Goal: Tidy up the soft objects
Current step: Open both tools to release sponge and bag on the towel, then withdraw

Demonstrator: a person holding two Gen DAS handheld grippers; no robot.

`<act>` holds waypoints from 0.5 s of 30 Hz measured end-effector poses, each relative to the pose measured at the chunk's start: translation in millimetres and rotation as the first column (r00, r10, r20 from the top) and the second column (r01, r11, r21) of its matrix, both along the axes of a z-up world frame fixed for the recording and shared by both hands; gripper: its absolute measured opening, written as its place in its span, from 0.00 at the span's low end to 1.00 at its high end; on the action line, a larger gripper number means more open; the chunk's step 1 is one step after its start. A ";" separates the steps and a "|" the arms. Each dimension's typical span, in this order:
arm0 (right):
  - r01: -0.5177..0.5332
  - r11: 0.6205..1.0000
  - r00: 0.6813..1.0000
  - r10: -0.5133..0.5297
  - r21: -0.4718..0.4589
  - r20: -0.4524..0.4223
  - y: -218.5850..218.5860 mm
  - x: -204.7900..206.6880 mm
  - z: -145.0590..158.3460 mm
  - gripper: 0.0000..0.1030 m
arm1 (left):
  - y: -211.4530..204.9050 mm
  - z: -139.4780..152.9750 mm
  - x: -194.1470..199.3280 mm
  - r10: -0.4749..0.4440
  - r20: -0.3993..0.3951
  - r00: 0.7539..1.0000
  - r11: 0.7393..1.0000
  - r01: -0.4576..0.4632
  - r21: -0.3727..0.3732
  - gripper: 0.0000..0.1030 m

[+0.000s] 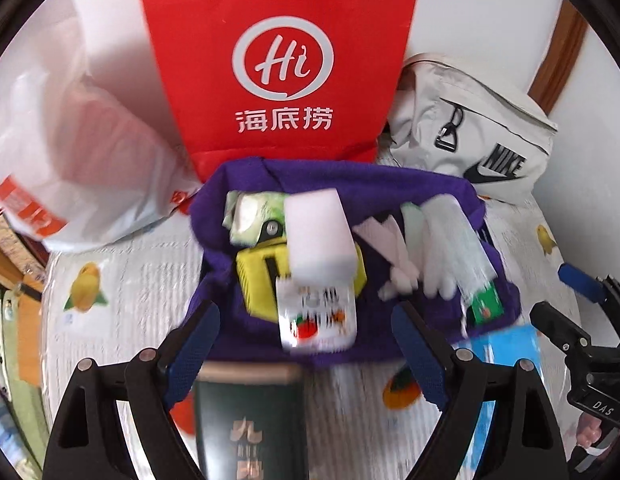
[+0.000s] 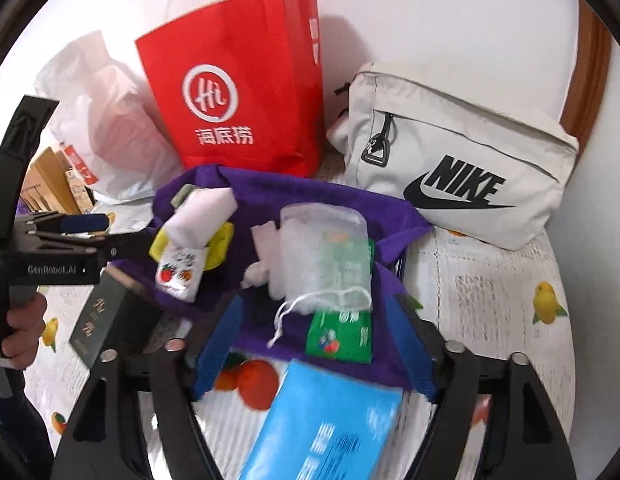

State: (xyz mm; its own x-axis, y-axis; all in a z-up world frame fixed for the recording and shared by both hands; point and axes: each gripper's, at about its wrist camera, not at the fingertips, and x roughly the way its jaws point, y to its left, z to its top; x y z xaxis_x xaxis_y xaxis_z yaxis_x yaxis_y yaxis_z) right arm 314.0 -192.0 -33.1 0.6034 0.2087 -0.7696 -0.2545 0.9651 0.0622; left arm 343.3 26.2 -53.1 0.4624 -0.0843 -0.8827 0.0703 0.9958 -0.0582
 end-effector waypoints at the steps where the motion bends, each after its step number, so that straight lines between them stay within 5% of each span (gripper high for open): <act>1: 0.006 1.000 1.000 -0.006 0.001 0.012 0.2 -9.0 4.0 0.80 | 0.2 3.2 -8.7 0.002 0.005 1.000 1.000 -0.002 -0.001 0.86; 9: 0.072 0.997 0.997 -0.072 -0.027 -0.001 -0.3 -63.1 12.3 0.88 | 1.2 19.5 -79.4 0.048 0.032 0.998 0.998 -0.047 -0.045 0.99; 15: 0.104 0.994 0.995 -0.104 0.021 -0.012 -5.1 -103.7 20.1 0.88 | -11.8 31.1 -129.8 0.065 0.085 0.994 0.996 -0.070 0.054 1.00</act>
